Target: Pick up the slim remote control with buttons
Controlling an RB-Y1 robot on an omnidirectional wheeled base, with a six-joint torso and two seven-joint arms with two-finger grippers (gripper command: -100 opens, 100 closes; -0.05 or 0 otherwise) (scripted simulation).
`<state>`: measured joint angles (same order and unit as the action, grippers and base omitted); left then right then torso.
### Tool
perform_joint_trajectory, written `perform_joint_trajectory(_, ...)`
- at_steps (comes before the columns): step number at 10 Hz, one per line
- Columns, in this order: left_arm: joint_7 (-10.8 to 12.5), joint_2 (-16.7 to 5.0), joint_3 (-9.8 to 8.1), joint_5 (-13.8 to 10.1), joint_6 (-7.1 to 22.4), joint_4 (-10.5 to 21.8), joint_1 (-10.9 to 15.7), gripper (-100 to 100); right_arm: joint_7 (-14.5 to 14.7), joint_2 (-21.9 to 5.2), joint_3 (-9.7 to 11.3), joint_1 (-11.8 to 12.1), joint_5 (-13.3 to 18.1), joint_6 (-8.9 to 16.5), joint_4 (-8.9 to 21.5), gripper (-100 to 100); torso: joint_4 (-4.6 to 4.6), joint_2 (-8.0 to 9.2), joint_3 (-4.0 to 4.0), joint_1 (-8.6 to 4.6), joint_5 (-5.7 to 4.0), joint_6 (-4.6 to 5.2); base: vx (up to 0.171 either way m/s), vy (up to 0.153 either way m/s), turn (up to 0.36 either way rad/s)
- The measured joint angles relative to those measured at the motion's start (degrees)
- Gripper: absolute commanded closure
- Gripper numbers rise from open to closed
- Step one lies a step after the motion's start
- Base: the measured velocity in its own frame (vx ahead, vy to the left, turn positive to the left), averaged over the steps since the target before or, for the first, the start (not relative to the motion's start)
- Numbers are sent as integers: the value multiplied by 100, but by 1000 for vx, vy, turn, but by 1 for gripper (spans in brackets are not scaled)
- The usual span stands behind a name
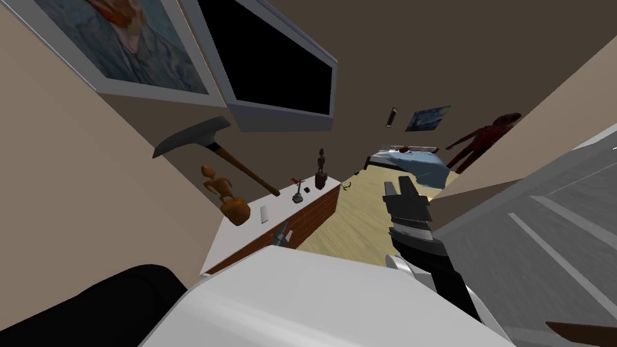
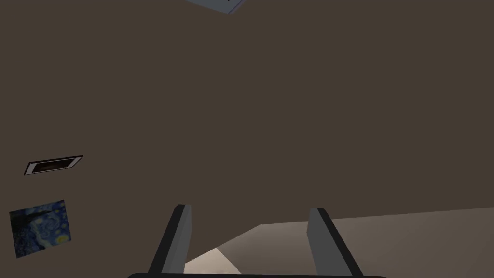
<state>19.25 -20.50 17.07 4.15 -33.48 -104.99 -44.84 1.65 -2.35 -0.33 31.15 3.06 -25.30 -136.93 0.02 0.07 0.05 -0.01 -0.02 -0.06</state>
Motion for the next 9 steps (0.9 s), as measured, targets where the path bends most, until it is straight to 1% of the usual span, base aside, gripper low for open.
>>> perform_joint_trajectory(1,142,-166,71,-46,-75,196,-69,-100,0,0,1,-1,0,0,0,0,0,-2,-1,-6,-1,4,25,-46,-185)
perform_joint_trajectory(2,218,-200,151,-44,-76,356,-86,-100,0,0,0,0,0,0,0,0,0,-2,-1,-4,-1,0,25,-55,-352)
perform_joint_trajectory(3,324,-303,271,-63,-87,542,-119,-100,0,0,1,-1,0,0,0,0,0,-1,0,-6,-1,4,23,-41,-189)
perform_joint_trajectory(4,389,-359,347,-65,-94,648,-207,-100,0,0,0,0,0,0,0,0,0,1,0,-3,-1,-1,13,-19,17)
perform_joint_trajectory(5,398,-361,381,-59,-91,728,-236,-100,0,0,0,0,0,0,0,0,1,3,2,4,0,-2,26,-52,-325)
perform_joint_trajectory(6,498,-472,467,-93,-213,989,-245,-100,0,0,1,-1,0,0,0,0,1,1,1,-3,-1,4,34,-41,-219)
perform_joint_trajectory(7,577,-529,528,-106,-278,1196,-275,-100,0,0,0,0,0,0,0,0,0,-1,-1,-1,-1,-1,47,-51,-368)
perform_joint_trajectory(8,664,-612,662,-119,-320,1406,-355,-100,0,0,0,-1,0,0,0,0,-1,-5,-3,-4,-1,3,47,-39,-166)
perform_joint_trajectory(9,730,-670,731,-130,-359,1605,-400,-100,0,0,0,1,0,0,0,0,-1,-6,-3,-1,-1,-2,58,-65,-352)
